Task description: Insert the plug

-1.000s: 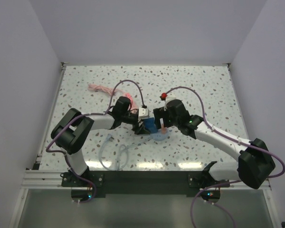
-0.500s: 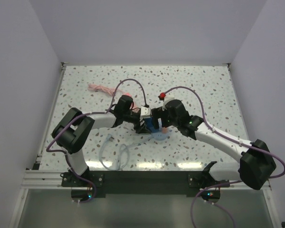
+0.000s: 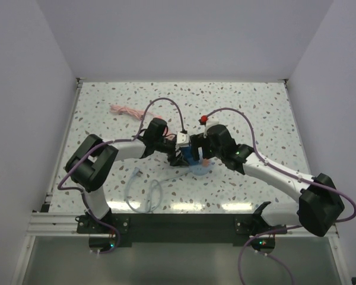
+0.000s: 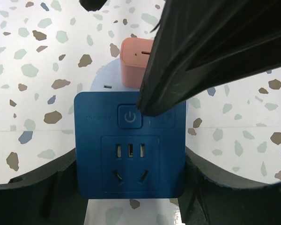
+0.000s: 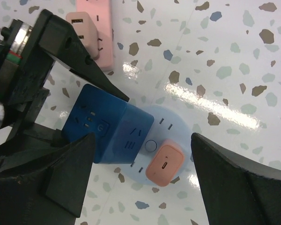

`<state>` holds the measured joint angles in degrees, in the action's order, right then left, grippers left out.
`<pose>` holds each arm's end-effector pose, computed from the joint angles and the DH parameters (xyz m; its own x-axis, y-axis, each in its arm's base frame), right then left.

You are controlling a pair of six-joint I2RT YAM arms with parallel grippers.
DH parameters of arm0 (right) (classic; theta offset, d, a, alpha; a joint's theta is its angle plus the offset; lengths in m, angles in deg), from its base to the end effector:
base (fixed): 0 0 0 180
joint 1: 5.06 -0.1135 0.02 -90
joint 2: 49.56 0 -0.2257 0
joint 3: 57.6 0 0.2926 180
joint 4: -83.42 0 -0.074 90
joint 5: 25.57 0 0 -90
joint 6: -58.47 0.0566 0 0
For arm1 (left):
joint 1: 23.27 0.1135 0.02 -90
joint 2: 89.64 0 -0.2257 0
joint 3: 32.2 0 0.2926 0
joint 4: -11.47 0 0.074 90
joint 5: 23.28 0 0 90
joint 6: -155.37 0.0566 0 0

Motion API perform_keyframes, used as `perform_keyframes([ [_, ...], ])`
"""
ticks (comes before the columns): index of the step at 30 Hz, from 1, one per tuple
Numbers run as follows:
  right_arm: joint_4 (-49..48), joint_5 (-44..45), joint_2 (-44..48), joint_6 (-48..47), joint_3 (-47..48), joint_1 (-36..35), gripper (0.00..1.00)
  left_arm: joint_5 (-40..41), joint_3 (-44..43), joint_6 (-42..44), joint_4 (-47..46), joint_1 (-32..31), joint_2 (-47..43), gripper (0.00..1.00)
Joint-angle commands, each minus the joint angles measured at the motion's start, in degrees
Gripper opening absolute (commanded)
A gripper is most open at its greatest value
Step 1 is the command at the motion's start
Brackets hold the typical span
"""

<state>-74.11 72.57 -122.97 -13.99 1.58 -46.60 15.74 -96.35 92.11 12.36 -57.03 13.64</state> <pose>0.2624 0.2217 0.1802 -0.5988 -0.1319 -0.7900 -0.4101 0.8977 0.1609 0.2938 -0.2493 0.0780 -0.0975 0.4059 -0.9087 0.9948 0.0114 -0.1016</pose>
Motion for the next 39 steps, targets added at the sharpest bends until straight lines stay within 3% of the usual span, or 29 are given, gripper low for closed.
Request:
perform_keyframes([
  [1,1.9,2.2,-1.7,0.7,1.1,-0.9,0.86,1.7,-2.9,1.6,-0.8,-1.4,0.1,0.00],
  [16,8.8,7.8,-1.6,3.0,-1.0,-1.0,0.85,5.4,-3.3,0.2,-1.5,-2.1,-0.4,0.00],
  [25,11.4,9.0,-0.1,5.0,-3.0,-1.0,0.85,5.9,-3.4,-0.9,-2.3,-2.2,-1.3,0.18],
  [39,12.9,10.6,2.3,6.5,-4.9,-0.9,0.86,4.5,-3.0,-1.9,-4.0,-2.3,-3.4,0.34],
])
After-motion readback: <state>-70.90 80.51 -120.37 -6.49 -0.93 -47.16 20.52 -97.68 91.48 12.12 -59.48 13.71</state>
